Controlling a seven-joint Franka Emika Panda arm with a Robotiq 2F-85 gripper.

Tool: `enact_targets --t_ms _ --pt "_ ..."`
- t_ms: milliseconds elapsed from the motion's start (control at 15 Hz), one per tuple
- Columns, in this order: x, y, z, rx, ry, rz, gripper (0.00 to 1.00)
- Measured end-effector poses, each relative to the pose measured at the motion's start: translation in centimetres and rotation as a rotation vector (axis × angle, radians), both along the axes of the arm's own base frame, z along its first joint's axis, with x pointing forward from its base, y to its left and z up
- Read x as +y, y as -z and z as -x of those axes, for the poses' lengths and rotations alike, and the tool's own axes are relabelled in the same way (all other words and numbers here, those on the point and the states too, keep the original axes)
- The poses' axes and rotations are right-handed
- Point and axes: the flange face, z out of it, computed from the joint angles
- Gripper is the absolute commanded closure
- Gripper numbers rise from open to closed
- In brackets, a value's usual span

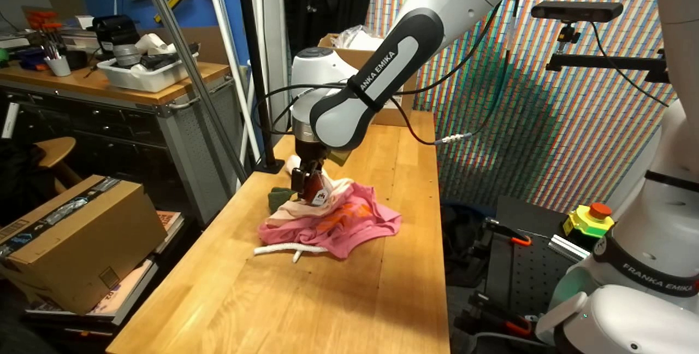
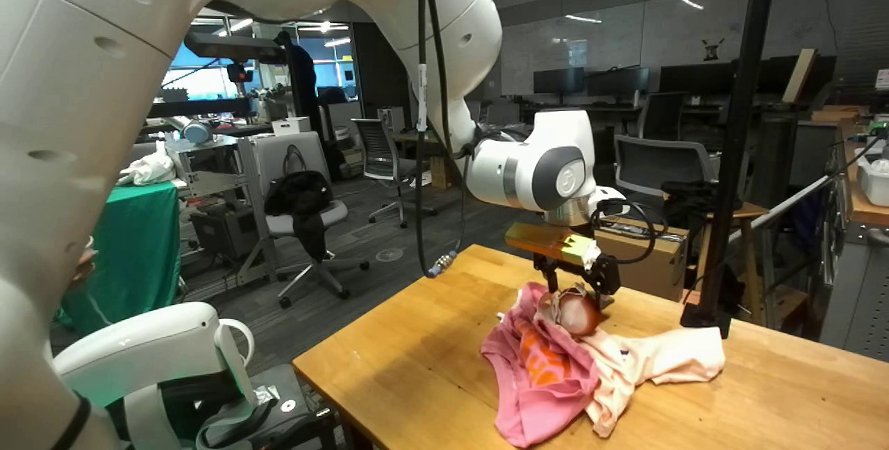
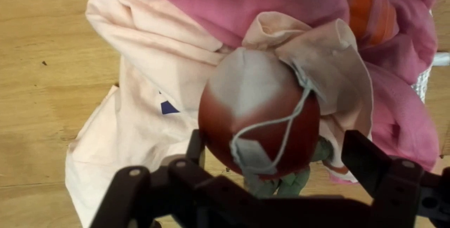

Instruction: Move the radish and peach t-shirt to the right, move the pink t-shirt to the left, move the white rope backwards

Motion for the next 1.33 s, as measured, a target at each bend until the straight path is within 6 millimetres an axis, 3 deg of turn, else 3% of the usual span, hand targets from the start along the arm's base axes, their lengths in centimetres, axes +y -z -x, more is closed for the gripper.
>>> enact_targets --t_ms 133,200,267,533,867,1333 --pt "0.0 0.2 0.1 0.004 0.001 0.000 0.11" --pt "-0.1 0.4 0.1 0.007 0.002 0.001 0.28" --pt "-0.2 0.6 0.1 0.012 0.004 0.003 0.30" --pt "-1.0 1.6 0.3 0.031 0.009 0.021 0.64" --pt "-1.3 1.7 0.5 0.068 -0.012 0.066 0.96" --pt "0.3 -1.4 0.3 0.078 -0.082 0.137 0.94"
